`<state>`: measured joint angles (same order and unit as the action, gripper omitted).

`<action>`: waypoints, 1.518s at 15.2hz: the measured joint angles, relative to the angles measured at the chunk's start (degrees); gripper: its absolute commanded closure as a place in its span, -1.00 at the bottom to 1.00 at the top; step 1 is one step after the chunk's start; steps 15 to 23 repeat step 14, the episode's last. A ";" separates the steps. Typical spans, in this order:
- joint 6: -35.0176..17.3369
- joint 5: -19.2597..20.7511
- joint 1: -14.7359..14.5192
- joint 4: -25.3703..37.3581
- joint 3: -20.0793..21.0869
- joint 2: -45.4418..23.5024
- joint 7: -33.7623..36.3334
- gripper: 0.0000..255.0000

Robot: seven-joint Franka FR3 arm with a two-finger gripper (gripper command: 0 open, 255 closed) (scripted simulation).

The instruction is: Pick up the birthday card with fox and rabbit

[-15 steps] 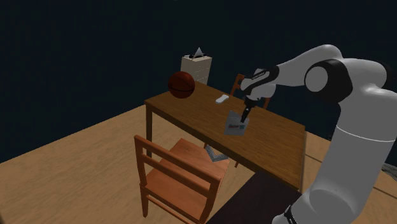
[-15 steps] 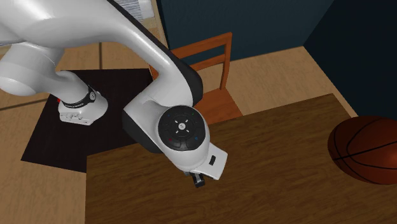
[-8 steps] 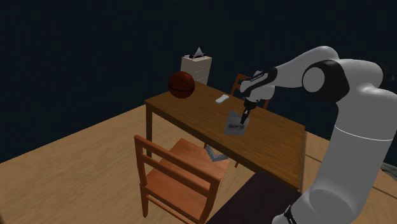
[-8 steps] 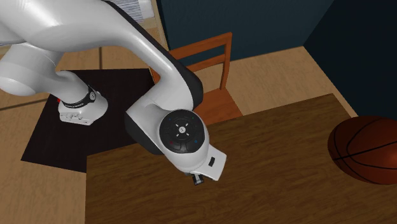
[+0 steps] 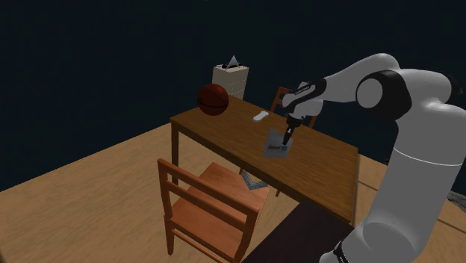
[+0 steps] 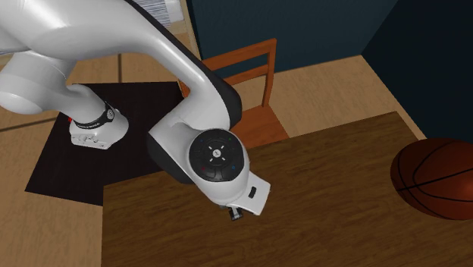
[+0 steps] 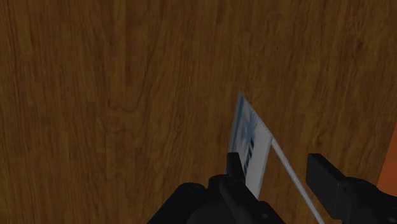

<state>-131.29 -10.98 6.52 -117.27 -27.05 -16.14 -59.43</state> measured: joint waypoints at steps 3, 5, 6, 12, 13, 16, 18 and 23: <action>1.73 0.85 -0.25 0.71 -0.33 1.17 0.60 1.00; 3.02 1.45 -0.42 1.29 -0.54 1.99 1.04 1.00; 3.76 1.90 -0.54 1.42 -0.70 2.68 1.30 1.00; 7.77 3.52 -0.96 3.48 -1.14 4.98 2.49 1.00; 8.53 3.84 -1.01 3.81 -1.24 5.46 2.67 1.00; 8.82 3.99 -1.06 3.90 -1.26 5.72 2.80 1.00; 8.82 3.99 -1.06 3.90 -1.26 5.72 2.80 1.00; 8.82 3.99 -1.06 3.90 -1.26 5.72 2.80 1.00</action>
